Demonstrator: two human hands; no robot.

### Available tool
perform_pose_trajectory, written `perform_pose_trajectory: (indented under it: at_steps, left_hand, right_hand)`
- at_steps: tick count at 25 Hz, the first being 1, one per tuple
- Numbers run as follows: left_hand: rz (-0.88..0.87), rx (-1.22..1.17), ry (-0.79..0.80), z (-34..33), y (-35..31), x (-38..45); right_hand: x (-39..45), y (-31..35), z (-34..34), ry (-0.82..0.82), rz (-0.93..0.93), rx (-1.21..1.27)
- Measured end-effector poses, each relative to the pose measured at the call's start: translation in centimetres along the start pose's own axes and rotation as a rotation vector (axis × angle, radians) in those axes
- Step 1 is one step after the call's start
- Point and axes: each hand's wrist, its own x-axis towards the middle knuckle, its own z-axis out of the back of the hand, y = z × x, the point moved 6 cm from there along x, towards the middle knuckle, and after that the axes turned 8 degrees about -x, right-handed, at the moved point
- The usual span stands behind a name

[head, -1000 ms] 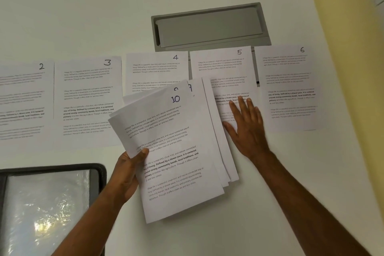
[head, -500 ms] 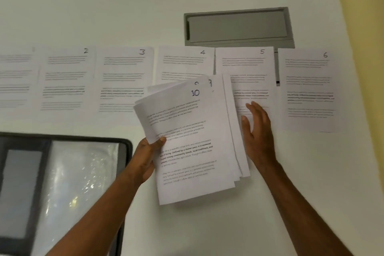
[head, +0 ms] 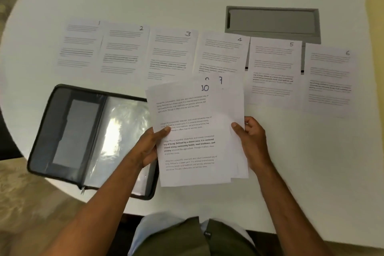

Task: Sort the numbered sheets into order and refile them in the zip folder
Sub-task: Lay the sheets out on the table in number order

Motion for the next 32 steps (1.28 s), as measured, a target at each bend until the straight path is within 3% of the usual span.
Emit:
perform_pose_trajectory:
  at_steps: [6,13,21,26,28,30,32]
  left_hand:
    - [-0.054,-0.087,-0.062,5.5,0.3,-4.2]
    - [-0.082,-0.073,-0.068,10.8,-0.4,-6.3]
    - [-0.099,-0.006,-0.114,17.9,-2.4,-8.3]
    - [-0.076,0.034,-0.156,22.0,-2.4,-9.6]
    - [-0.076,0.048,-0.169,23.3,-2.4,-9.9]
    - [-0.081,0.046,-0.185,24.2,-2.2,-10.0]
    - [-0.075,0.032,-0.197,24.6,-2.1,-10.3]
  right_hand:
    - [-5.7,0.2,-4.4,0.05,-0.006,0.111]
    - [-9.1,-0.7,-5.4,-0.159,0.072,0.021]
    - [-9.1,-9.6,-4.7,-0.305,-0.018,-0.291]
    - [-8.6,-13.5,-6.5,-0.343,-0.047,-0.349]
    - [-8.9,-13.5,-7.4,-0.427,-0.016,-0.454]
    - [-9.2,-13.2,-8.4,-0.532,0.039,-0.717]
    - [-9.1,-13.0,-10.7,-0.454,0.169,-0.934]
